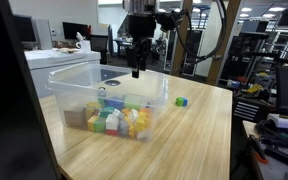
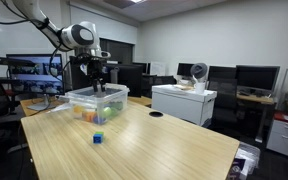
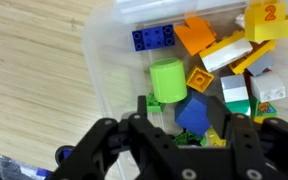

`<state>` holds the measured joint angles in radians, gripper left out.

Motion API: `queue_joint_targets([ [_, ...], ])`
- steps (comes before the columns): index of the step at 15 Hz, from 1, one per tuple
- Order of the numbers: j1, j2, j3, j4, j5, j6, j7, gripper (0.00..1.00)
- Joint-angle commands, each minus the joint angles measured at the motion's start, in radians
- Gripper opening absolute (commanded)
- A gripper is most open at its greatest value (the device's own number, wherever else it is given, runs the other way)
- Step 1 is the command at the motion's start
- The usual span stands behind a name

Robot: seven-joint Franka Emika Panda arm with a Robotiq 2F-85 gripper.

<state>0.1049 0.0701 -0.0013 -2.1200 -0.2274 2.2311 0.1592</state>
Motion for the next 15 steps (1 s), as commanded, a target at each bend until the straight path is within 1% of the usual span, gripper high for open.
queue_joint_targets([
  [1, -0.018, -0.016, 0.016, -0.082, 0.003, 0.025, -0.015, 0.96],
  [3, -0.018, 0.013, 0.016, -0.113, 0.003, 0.036, -0.003, 1.0],
  [6, -0.017, 0.061, 0.014, -0.124, -0.005, 0.063, -0.008, 1.0],
  [9, -0.012, 0.108, 0.012, -0.1, -0.012, 0.085, -0.013, 1.0],
  [15, -0.006, 0.18, 0.005, -0.008, -0.035, 0.085, -0.021, 1.0],
])
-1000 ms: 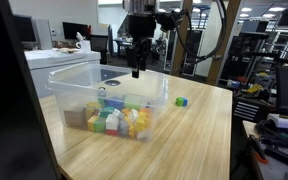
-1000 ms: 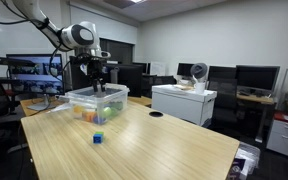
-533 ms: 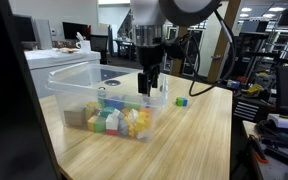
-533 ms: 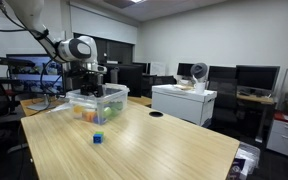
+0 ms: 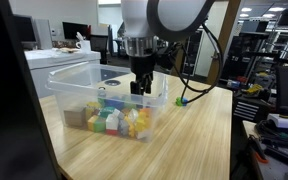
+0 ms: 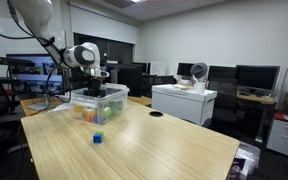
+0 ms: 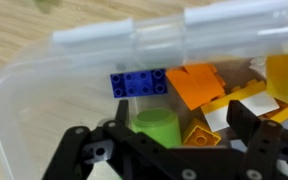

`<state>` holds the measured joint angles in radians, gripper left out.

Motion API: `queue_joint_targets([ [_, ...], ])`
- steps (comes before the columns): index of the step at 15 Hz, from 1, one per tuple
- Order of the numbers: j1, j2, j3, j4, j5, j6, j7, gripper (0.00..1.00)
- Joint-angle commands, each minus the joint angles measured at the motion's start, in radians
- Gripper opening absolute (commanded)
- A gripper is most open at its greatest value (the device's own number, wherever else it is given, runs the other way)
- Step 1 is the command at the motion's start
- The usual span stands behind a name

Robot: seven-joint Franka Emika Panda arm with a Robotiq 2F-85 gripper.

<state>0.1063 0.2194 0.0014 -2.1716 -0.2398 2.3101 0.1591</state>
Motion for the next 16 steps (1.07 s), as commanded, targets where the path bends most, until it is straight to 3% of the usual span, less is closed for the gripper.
queue_joint_targets([
  [1, -0.006, 0.044, 0.002, 0.063, -0.032, 0.003, -0.024, 1.0],
  [15, -0.003, 0.128, -0.015, 0.111, -0.094, 0.002, -0.035, 1.0],
  [16, -0.003, 0.129, -0.014, 0.113, -0.097, 0.003, -0.034, 0.81],
])
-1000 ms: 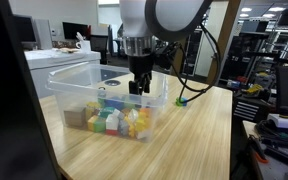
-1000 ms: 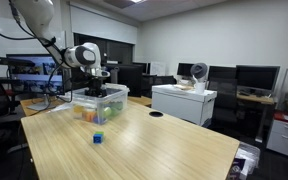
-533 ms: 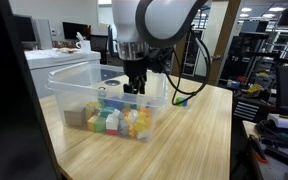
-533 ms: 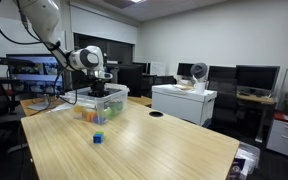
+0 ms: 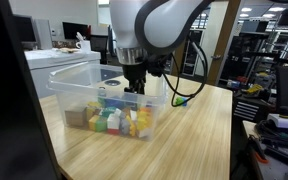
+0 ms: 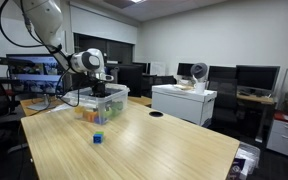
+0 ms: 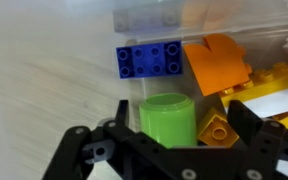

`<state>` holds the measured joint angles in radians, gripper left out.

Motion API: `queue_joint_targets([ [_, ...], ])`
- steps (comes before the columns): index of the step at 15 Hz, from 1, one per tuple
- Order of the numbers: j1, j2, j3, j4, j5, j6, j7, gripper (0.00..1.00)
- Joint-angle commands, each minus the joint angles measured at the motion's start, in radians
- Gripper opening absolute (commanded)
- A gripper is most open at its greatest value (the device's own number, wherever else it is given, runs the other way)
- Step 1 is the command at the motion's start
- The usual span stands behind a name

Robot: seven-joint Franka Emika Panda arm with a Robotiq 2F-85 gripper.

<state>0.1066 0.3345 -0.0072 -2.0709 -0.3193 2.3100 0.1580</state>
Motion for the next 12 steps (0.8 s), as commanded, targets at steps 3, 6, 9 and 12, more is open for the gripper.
queue_joint_targets([
  [3, -0.004, 0.013, -0.002, 0.014, -0.019, 0.006, -0.044, 0.59],
  [6, -0.006, 0.012, -0.001, 0.013, -0.015, 0.008, -0.058, 0.36],
  [9, -0.008, 0.01, -0.001, 0.015, -0.013, 0.009, -0.068, 0.28],
  [12, -0.008, -0.006, -0.001, 0.009, -0.005, 0.003, -0.06, 0.23],
])
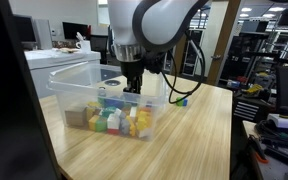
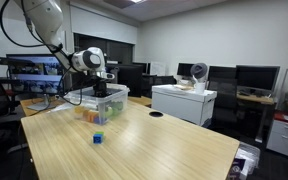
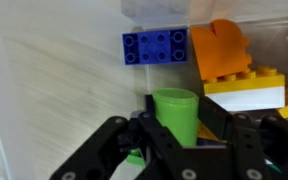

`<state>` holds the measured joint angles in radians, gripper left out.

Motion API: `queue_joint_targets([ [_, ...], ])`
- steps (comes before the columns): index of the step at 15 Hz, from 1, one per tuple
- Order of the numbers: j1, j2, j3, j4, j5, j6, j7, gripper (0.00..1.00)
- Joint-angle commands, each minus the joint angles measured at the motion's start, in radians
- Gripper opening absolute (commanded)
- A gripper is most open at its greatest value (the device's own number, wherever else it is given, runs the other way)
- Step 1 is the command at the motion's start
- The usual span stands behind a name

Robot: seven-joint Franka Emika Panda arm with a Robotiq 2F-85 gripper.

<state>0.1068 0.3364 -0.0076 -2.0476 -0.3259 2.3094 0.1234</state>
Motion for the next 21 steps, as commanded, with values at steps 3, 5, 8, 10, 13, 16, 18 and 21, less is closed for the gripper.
queue_joint_targets([
  [3, -0.009, -0.03, -0.005, -0.025, -0.011, 0.001, -0.025, 0.07],
  [5, -0.007, -0.026, -0.014, -0.019, -0.019, -0.015, -0.011, 0.0],
  [8, -0.005, -0.023, -0.024, -0.021, -0.032, -0.016, -0.008, 0.37],
  [10, -0.005, -0.018, -0.027, -0.023, -0.039, -0.018, -0.01, 0.5],
  [13, -0.004, -0.009, -0.026, -0.019, -0.042, -0.018, -0.013, 0.72],
  [16, -0.003, -0.001, -0.025, -0.011, -0.042, -0.019, -0.016, 0.96],
  [18, -0.001, 0.003, -0.023, -0.003, -0.044, -0.02, -0.02, 1.0],
  [21, 0.003, 0.01, -0.016, 0.01, -0.043, -0.018, -0.023, 1.0],
])
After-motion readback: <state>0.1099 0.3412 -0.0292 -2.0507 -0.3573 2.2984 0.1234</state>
